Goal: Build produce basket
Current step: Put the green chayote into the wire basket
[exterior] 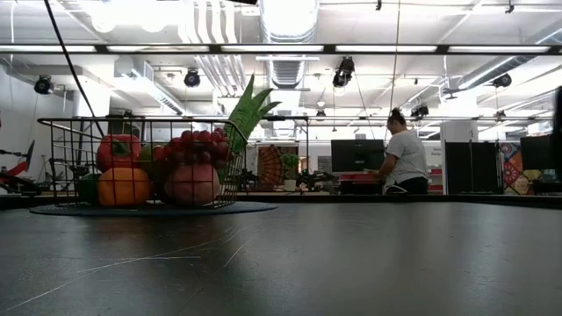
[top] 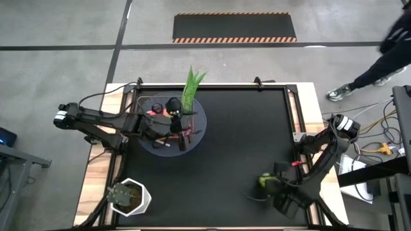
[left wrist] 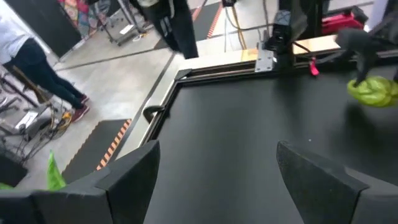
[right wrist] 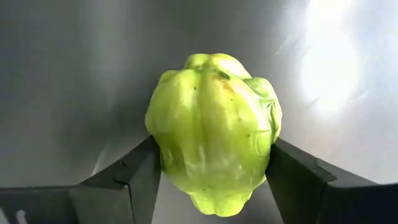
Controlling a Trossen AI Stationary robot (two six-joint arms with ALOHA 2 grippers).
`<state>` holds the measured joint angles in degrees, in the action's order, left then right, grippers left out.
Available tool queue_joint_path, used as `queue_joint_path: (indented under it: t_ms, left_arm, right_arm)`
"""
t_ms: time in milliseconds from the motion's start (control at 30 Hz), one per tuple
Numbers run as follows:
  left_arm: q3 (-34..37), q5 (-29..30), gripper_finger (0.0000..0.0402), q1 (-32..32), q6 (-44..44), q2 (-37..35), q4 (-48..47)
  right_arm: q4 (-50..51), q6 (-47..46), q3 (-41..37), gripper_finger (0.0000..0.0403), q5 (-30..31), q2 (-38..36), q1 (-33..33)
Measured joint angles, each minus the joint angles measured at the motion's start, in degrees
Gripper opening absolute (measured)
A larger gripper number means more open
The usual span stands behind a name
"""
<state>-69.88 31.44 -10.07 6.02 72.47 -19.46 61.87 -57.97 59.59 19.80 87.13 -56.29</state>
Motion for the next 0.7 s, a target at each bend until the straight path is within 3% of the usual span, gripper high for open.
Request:
queue_joint_path:
  t_ms: [233,333,400,567,700]
  left_arm:
    - [2.34,0.08,0.0303,-1.17,3.48,0.07,3.35]
    - [4.34,-0.77,0.0303,-1.33,5.67,0.15,6.64]
    - [5.38,-1.69,0.0303,-1.67,6.54,0.15,8.39]
    - [9.21,-3.26,0.0303,-2.92,6.98,0.09,13.21]
    - [12.65,-3.45,0.0303,-4.32,6.95,0.0,16.58]
  right_arm:
    - [-2.59,6.57,4.92,0.0229,22.76,-3.43,7.7]
    - [-13.04,17.82,3.5,0.0229,33.04,-5.72,9.33]
    - [-22.61,27.79,0.79,0.0229,36.28,-7.51,10.53]
    - [-54.15,52.09,-9.94,0.0229,34.59,-11.1,16.23]
    - [-86.23,68.13,-21.33,0.0229,19.27,-11.99,23.64]
